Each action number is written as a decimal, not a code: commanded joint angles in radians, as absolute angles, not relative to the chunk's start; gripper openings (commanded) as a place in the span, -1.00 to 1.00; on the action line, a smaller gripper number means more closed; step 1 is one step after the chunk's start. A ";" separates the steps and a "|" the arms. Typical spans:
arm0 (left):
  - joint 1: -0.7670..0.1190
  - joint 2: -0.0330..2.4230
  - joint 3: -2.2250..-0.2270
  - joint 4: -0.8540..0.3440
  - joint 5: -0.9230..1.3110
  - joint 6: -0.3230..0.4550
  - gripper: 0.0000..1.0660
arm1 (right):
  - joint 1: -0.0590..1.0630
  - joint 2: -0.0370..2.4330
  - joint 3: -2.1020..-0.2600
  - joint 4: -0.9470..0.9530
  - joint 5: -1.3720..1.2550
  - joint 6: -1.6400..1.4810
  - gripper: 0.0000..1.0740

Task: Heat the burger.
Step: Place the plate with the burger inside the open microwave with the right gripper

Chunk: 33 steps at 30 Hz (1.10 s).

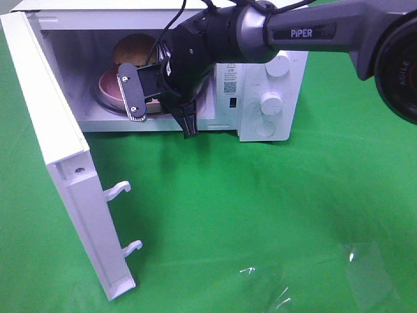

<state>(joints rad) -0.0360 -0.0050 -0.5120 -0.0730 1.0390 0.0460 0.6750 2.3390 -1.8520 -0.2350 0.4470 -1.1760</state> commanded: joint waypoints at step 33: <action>-0.032 -0.024 -0.510 -0.074 1.035 0.040 0.88 | 0.675 2.164 -1.627 -0.212 0.352 -1.121 0.23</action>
<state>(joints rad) -0.0360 -0.0050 -0.5120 -0.0730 1.0390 0.0460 0.6750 2.2010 -1.6650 -0.2140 0.3800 -1.1260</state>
